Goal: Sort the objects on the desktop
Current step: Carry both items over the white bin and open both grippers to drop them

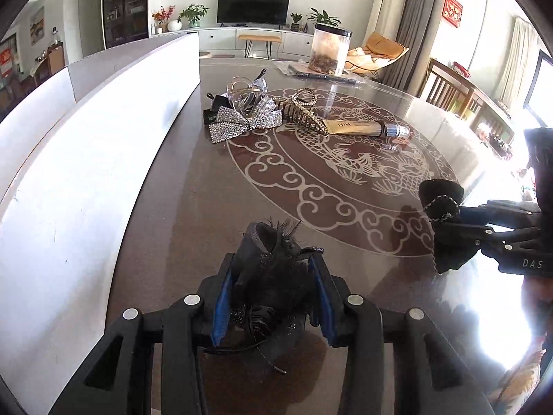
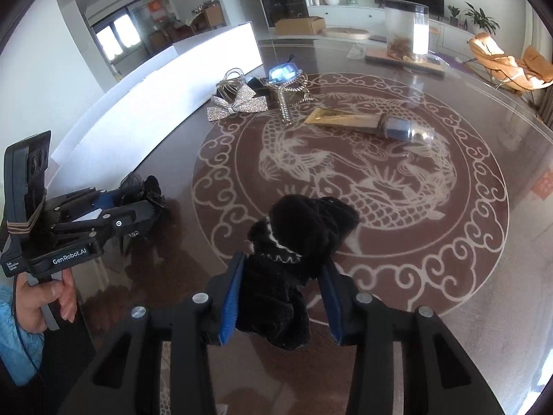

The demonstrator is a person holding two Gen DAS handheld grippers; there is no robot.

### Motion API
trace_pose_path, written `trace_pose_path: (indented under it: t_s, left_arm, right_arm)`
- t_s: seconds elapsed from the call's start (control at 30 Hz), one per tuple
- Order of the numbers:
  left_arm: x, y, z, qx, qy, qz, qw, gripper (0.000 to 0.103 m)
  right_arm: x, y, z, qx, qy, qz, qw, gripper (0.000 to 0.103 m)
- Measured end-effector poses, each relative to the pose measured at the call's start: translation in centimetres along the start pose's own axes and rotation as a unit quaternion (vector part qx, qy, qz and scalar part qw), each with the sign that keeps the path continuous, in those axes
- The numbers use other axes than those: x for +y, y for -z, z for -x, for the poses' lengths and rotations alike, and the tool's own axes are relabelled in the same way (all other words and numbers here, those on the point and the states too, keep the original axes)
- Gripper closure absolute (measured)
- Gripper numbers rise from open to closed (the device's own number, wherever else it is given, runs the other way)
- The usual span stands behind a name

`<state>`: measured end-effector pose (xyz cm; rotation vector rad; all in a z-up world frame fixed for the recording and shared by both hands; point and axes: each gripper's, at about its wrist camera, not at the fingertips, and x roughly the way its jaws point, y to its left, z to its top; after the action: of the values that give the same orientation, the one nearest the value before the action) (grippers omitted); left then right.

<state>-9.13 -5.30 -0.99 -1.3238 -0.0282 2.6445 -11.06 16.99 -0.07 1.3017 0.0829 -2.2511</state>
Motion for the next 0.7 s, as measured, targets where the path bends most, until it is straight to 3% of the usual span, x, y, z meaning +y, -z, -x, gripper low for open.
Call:
trace_pose_path:
  t_s: [0.07, 0.13, 0.23, 0.27, 0.33, 0.4, 0.53, 0.7]
  left_arm:
    - [-0.1, -0.1, -0.6, 0.013, -0.003, -0.006, 0.9999, 0.052]
    - [-0.2, 0.5, -1.0, 0.036, -0.016, -0.01, 0.9992, 0.018]
    - [-1.0, 1.0, -1.0, 0.04, -0.025, -0.036, 0.9982, 0.017]
    - [-1.1, 1.0, -0.8, 0.037, -0.016, -0.038, 0.9985, 0.018]
    - [-1.3, 1.0, -0.6, 0.027, -0.021, -0.044, 0.9984, 0.049]
    - [-1.2, 1.1, -0.2, 0.023, -0.019, -0.041, 0.9987, 0.063]
    - [-0.9, 1.0, 1.1, -0.001, -0.016, -0.028, 0.9995, 0.064]
    - [0.7, 1.2, 4.8, -0.032, 0.019, 0.041, 0.9984, 0.064]
  right_arm:
    - [0.3, 1.0, 0.6, -0.001, -0.004, -0.002, 1.0, 0.061]
    - [0.5, 1.7, 1.0, -0.005, -0.014, -0.005, 1.0, 0.061]
    - [1.0, 2.0, 1.1, -0.012, -0.024, -0.005, 1.0, 0.061]
    - [1.2, 2.1, 1.2, -0.015, -0.026, -0.004, 1.0, 0.06]
    - [1.5, 2.1, 1.3, -0.018, -0.03, -0.004, 0.999, 0.06]
    - [1.7, 1.9, 1.3, -0.021, -0.033, -0.005, 0.999, 0.06]
    - [1.8, 2.0, 1.5, -0.023, -0.035, -0.004, 0.999, 0.061]
    - [2.0, 1.4, 2.1, -0.027, -0.034, 0.002, 0.999, 0.06]
